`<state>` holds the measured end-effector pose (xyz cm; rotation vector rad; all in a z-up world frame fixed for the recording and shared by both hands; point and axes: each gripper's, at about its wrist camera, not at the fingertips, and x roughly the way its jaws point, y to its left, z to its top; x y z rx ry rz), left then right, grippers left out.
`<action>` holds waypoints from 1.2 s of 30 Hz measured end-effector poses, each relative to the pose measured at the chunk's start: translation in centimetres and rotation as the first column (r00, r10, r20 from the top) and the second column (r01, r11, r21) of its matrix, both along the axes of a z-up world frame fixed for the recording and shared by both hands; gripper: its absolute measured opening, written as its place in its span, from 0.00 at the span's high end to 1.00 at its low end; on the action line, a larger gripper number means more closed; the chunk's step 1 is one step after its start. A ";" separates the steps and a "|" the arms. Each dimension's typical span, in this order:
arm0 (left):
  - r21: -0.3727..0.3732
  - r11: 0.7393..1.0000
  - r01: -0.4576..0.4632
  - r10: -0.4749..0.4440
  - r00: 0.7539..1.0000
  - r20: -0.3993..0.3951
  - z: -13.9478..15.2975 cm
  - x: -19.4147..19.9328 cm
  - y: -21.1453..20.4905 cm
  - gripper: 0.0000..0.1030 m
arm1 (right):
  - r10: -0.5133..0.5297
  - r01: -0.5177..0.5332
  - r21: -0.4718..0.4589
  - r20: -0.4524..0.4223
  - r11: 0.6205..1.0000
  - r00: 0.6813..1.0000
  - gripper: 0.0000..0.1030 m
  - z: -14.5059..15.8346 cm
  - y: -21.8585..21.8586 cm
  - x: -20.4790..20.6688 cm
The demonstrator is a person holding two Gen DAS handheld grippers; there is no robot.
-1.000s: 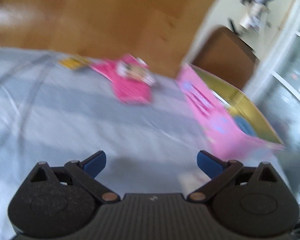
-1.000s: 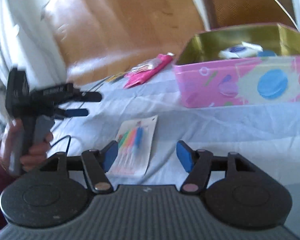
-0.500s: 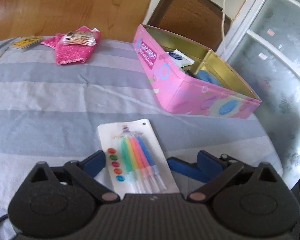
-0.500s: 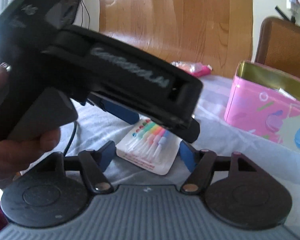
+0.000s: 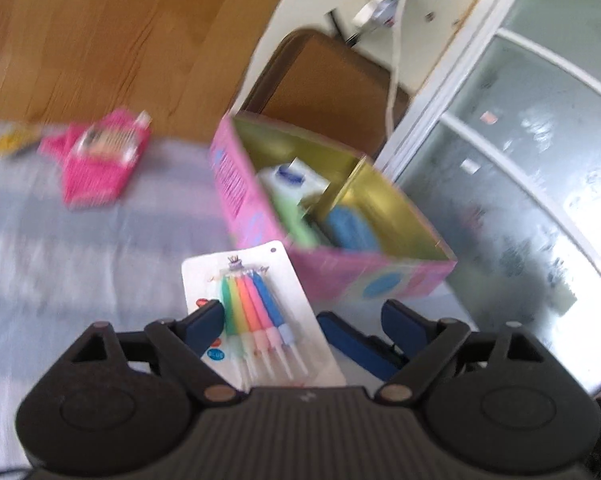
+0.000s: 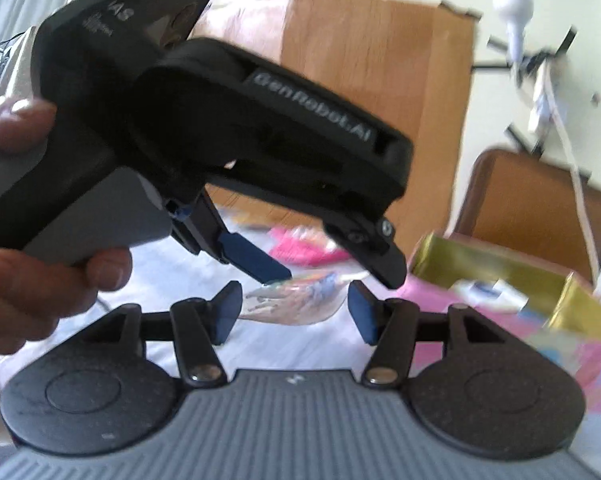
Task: Organize soft objects
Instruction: 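Drop the candle card into the pink tin with the left gripper, then grasp the yellow card box with the right gripper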
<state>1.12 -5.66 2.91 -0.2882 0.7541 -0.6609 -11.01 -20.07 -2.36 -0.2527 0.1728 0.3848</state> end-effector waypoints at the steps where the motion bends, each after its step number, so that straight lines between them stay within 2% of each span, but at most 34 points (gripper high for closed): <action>1: -0.002 1.000 0.006 -0.006 1.000 0.027 0.9 0.1 -0.3 0.10 | -0.014 0.014 -0.004 0.021 1.000 1.000 0.41 0.3 -0.2 0.3; 6: -0.003 0.998 0.055 -0.054 0.988 0.146 4.5 2.2 -3.6 0.07 | -0.126 0.130 -0.025 0.113 0.991 0.986 0.40 1.5 -2.3 3.6; 8: 0.008 0.996 0.086 -0.086 0.978 0.192 5.5 3.6 -5.7 0.07 | -0.181 0.182 -0.012 0.089 0.983 0.980 0.40 1.4 -4.1 6.0; 10: 0.005 0.993 0.119 -0.118 0.973 0.199 5.8 5.3 -7.6 0.06 | -0.247 0.247 0.009 0.045 0.969 0.968 0.39 1.0 -5.6 8.6; 12: 0.015 0.990 0.141 -0.142 0.970 0.199 5.6 6.7 -9.6 0.06 | -0.350 0.350 -0.009 0.007 0.937 0.937 0.39 0.2 -6.8 11.4; 14: 0.092 0.993 0.075 -0.094 0.969 0.228 4.9 8.1 -11.6 0.06 | -0.423 0.423 0.007 -0.025 0.906 0.906 0.39 -0.5 -8.3 12.6; 16: 0.142 0.990 0.016 -0.047 0.975 0.216 4.0 9.0 -12.3 0.06 | -0.429 0.432 0.076 -0.057 0.898 0.902 0.39 -0.5 -9.5 11.9; 19: 0.127 0.992 -0.009 -0.016 0.981 0.194 2.9 9.2 -11.3 0.06 | -0.438 0.439 0.095 -0.037 0.893 0.898 0.39 -0.9 -9.9 10.6; 24: 0.146 0.987 -0.067 0.036 0.977 0.209 1.7 8.0 -8.8 0.05 | -0.426 0.425 0.143 -0.023 0.894 0.904 0.39 -1.3 -9.9 8.2; 26: 0.152 0.983 -0.103 0.066 0.971 0.230 1.4 7.2 -6.7 0.03 | -0.418 0.416 0.141 -0.016 0.898 0.908 0.39 -0.5 -9.4 8.7; 29: 0.148 0.976 -0.162 0.127 0.967 0.219 0.6 6.8 -2.7 0.03 | -0.398 0.394 0.147 -0.008 0.907 0.918 0.40 0.0 -8.3 8.8; 32: 0.178 0.948 -0.264 0.232 0.956 0.180 -1.0 7.1 2.1 0.03 | -0.344 0.338 0.156 0.012 0.928 0.939 0.40 0.8 -6.3 8.5; 33: 0.202 0.929 -0.310 0.278 0.945 0.171 -1.7 7.4 3.8 0.03 | -0.306 0.301 0.154 0.011 0.941 0.952 0.40 1.2 -5.3 8.6; 36: 0.284 0.844 -0.455 0.418 0.890 0.185 -3.4 8.0 8.8 0.03 | -0.177 0.177 0.126 -0.013 0.976 0.984 0.40 1.6 -2.0 9.2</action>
